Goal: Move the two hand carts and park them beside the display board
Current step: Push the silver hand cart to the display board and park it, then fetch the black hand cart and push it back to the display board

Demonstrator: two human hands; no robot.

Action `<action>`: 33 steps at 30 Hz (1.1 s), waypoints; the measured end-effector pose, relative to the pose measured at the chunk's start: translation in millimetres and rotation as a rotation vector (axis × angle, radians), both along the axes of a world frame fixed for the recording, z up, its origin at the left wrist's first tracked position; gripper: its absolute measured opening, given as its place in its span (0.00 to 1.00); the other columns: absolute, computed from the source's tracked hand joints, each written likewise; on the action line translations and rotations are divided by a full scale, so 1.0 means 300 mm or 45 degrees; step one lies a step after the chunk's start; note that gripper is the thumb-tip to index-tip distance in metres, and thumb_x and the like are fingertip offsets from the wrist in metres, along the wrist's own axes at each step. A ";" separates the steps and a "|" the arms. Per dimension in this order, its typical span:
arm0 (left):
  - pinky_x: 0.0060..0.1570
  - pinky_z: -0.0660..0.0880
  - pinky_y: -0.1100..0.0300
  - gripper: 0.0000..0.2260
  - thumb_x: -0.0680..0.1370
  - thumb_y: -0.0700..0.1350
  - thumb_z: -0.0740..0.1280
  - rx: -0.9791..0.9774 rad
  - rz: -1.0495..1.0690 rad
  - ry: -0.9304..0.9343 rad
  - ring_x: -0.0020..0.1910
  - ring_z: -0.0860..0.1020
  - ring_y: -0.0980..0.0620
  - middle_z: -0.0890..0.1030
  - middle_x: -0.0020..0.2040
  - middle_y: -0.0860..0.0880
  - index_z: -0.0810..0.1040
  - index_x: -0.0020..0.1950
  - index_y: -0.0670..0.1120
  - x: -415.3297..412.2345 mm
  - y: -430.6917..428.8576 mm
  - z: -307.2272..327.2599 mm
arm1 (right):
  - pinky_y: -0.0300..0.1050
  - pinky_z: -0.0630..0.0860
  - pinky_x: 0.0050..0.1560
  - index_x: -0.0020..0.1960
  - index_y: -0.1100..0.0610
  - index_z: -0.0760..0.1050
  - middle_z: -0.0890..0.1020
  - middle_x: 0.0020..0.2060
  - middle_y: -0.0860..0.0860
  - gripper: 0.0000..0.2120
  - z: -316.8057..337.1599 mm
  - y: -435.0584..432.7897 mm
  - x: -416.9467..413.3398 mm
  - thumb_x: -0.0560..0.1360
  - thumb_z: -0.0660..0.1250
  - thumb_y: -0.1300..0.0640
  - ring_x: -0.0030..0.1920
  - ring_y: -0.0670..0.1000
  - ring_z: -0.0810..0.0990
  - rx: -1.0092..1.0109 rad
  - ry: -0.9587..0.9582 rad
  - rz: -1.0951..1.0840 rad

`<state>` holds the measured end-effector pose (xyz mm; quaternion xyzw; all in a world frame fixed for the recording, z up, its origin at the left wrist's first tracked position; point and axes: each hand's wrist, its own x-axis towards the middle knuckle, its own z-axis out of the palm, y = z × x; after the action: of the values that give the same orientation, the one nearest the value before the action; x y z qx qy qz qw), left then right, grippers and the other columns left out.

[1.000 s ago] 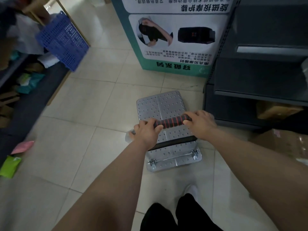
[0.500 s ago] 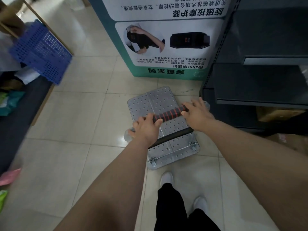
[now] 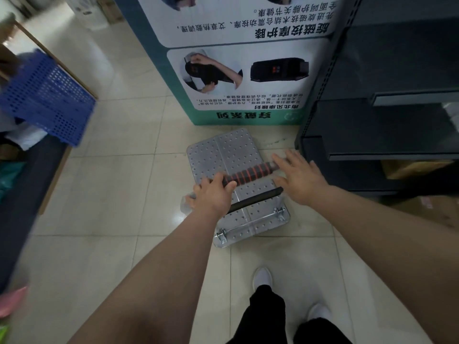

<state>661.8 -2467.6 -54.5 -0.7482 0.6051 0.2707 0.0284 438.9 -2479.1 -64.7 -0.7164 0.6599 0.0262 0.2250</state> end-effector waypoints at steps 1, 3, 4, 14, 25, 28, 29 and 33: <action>0.61 0.60 0.40 0.15 0.79 0.61 0.53 0.014 0.000 0.007 0.63 0.65 0.42 0.70 0.63 0.45 0.67 0.64 0.60 0.003 -0.005 0.007 | 0.61 0.45 0.73 0.76 0.43 0.43 0.45 0.78 0.52 0.29 0.006 0.010 -0.004 0.80 0.52 0.44 0.77 0.55 0.42 0.002 0.019 -0.011; 0.62 0.61 0.40 0.16 0.79 0.60 0.55 0.049 -0.011 0.005 0.64 0.66 0.41 0.69 0.65 0.44 0.67 0.65 0.59 0.005 -0.013 0.028 | 0.62 0.45 0.73 0.76 0.43 0.43 0.46 0.78 0.52 0.29 0.021 0.033 -0.010 0.80 0.52 0.43 0.77 0.54 0.43 0.013 0.045 -0.023; 0.63 0.62 0.40 0.16 0.79 0.59 0.55 0.059 -0.037 -0.007 0.64 0.66 0.41 0.70 0.65 0.44 0.67 0.66 0.59 0.001 -0.014 0.040 | 0.62 0.45 0.73 0.76 0.43 0.43 0.46 0.78 0.52 0.29 0.031 0.045 -0.012 0.80 0.52 0.43 0.77 0.54 0.43 0.022 0.052 -0.027; 0.67 0.52 0.30 0.21 0.79 0.54 0.57 0.015 -0.595 -0.125 0.71 0.58 0.38 0.63 0.72 0.42 0.65 0.72 0.55 -0.283 0.050 0.202 | 0.61 0.45 0.73 0.76 0.45 0.48 0.49 0.78 0.51 0.27 0.137 0.308 -0.133 0.80 0.49 0.42 0.77 0.54 0.43 0.106 0.096 -0.170; 0.66 0.65 0.47 0.22 0.79 0.54 0.59 0.018 -1.611 -0.275 0.67 0.67 0.41 0.70 0.67 0.41 0.67 0.71 0.48 -0.852 0.558 0.221 | 0.55 0.65 0.66 0.74 0.51 0.59 0.67 0.71 0.54 0.25 0.265 1.167 -0.492 0.79 0.53 0.42 0.69 0.58 0.66 0.174 0.077 -0.855; 0.62 0.67 0.47 0.23 0.78 0.56 0.59 -0.004 -1.779 -0.209 0.68 0.64 0.42 0.68 0.70 0.43 0.65 0.72 0.50 -1.007 0.798 0.234 | 0.55 0.67 0.64 0.72 0.52 0.61 0.69 0.69 0.55 0.24 0.273 1.475 -0.551 0.79 0.53 0.42 0.67 0.59 0.68 0.195 0.155 -1.100; 0.61 0.67 0.47 0.23 0.78 0.56 0.59 -0.027 -1.840 -0.185 0.68 0.64 0.42 0.67 0.70 0.44 0.65 0.72 0.50 -1.058 0.879 0.240 | 0.56 0.65 0.66 0.72 0.53 0.61 0.68 0.69 0.55 0.25 0.274 1.575 -0.570 0.79 0.52 0.42 0.68 0.59 0.67 0.213 0.197 -1.171; 0.62 0.68 0.46 0.22 0.78 0.55 0.60 -0.072 -2.137 -0.125 0.66 0.65 0.42 0.69 0.69 0.45 0.66 0.71 0.52 -1.246 1.216 0.255 | 0.58 0.59 0.71 0.73 0.53 0.59 0.64 0.72 0.55 0.26 0.287 1.951 -0.612 0.79 0.52 0.42 0.73 0.57 0.60 0.214 0.304 -1.476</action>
<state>288.1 -2102.9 22.0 -0.0613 0.9653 0.1116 0.2280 255.2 -1893.9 21.5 -0.2112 0.9597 0.0317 0.1828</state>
